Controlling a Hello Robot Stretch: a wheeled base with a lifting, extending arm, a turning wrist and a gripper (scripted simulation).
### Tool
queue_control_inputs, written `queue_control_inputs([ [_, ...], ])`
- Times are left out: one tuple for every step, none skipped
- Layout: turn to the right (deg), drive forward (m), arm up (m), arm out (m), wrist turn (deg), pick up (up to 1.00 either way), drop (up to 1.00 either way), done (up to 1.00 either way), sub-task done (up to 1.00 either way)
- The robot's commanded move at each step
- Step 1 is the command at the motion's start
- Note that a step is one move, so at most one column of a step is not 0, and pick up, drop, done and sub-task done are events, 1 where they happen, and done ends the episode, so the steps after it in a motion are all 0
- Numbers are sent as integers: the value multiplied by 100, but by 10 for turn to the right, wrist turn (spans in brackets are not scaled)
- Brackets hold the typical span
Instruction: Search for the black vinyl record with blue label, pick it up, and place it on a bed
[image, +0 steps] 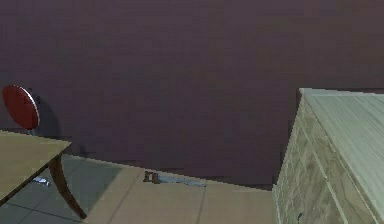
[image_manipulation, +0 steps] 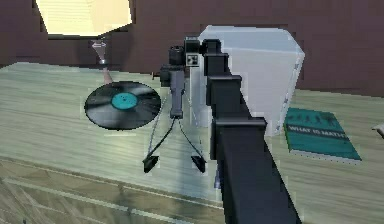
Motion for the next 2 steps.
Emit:
queue_control_inputs([
  [0,0,0,0,450,0,0,0,0],
  [0,0,0,0,450,0,0,0,0],
])
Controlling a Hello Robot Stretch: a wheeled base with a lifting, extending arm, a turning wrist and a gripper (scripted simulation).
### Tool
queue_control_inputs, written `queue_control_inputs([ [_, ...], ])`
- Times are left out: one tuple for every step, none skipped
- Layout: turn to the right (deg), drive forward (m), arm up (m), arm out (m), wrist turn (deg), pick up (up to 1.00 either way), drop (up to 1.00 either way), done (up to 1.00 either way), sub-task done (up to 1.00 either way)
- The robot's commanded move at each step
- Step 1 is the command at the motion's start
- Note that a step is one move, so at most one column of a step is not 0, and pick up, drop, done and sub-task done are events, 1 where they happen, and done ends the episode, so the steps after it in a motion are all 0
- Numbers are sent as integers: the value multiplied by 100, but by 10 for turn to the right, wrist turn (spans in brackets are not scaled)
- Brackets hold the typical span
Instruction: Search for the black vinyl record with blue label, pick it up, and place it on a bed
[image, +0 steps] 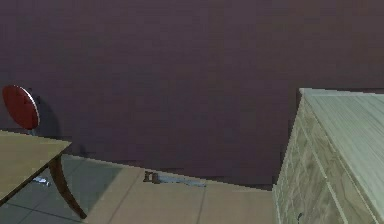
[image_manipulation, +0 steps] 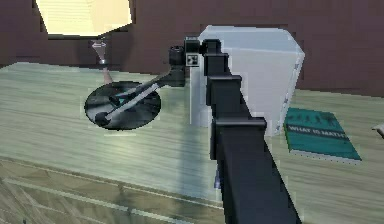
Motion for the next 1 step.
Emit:
queue_control_inputs([
  [0,0,0,0,270,0,0,0,0],
])
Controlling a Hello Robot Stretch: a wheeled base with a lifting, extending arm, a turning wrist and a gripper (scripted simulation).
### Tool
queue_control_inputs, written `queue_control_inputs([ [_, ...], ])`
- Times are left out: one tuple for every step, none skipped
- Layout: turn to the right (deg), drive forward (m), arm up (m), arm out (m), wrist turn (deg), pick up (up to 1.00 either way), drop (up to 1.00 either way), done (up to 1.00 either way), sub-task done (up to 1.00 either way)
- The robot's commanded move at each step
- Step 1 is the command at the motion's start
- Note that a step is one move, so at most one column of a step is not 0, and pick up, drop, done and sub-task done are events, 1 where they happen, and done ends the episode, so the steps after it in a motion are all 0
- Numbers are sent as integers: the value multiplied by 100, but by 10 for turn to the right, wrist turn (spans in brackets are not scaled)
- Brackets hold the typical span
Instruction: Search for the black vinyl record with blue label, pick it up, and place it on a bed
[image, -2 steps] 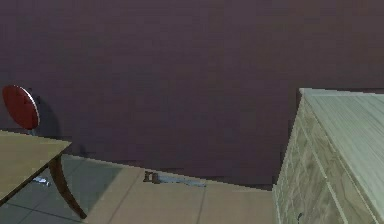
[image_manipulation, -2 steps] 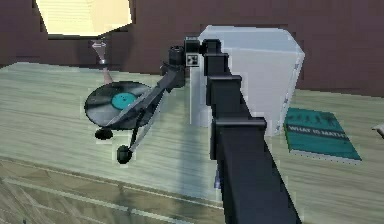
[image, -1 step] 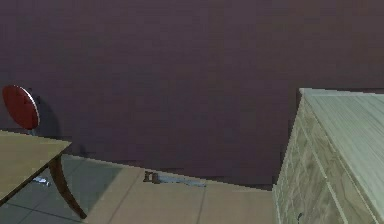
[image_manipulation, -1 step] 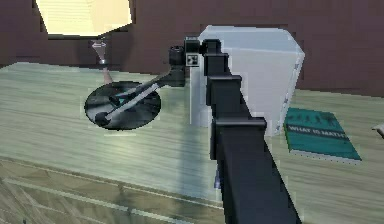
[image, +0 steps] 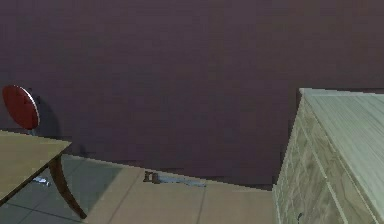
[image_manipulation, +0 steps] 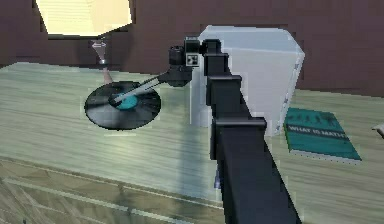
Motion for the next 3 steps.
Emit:
queue_control_inputs([
  [0,0,-12,0,0,0,0,0,0],
  [0,0,0,0,0,100,0,0,0],
  [0,0,10,0,0,0,0,0,0],
])
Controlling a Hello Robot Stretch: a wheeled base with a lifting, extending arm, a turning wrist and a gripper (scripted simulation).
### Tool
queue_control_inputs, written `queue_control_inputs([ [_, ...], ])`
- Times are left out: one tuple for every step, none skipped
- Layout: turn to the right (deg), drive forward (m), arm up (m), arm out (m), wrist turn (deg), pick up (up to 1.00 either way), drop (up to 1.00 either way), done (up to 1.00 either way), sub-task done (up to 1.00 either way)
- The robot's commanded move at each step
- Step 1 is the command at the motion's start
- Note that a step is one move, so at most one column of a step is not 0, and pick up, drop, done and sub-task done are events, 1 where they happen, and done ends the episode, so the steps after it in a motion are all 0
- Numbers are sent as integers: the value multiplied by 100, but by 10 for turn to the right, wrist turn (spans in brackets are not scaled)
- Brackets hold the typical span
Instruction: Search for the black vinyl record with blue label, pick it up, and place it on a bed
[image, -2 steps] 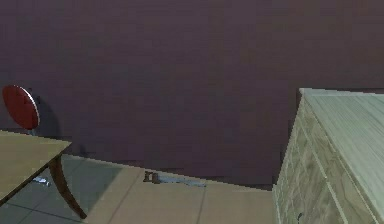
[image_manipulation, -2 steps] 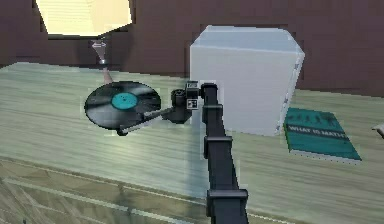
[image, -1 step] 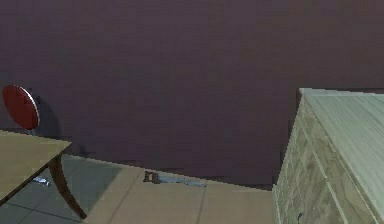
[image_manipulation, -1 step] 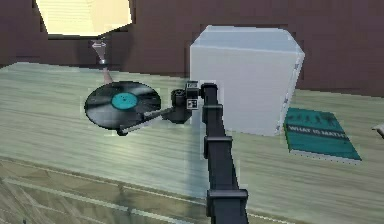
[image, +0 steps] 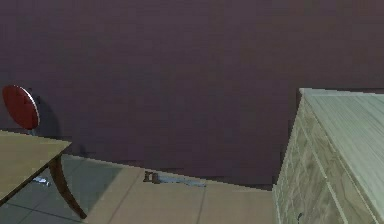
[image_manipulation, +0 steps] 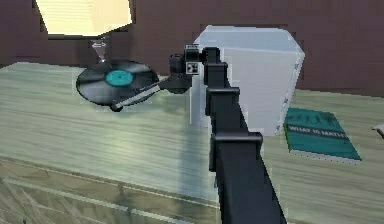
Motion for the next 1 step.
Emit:
queue_control_inputs([
  [0,0,2,0,0,0,0,0,0],
])
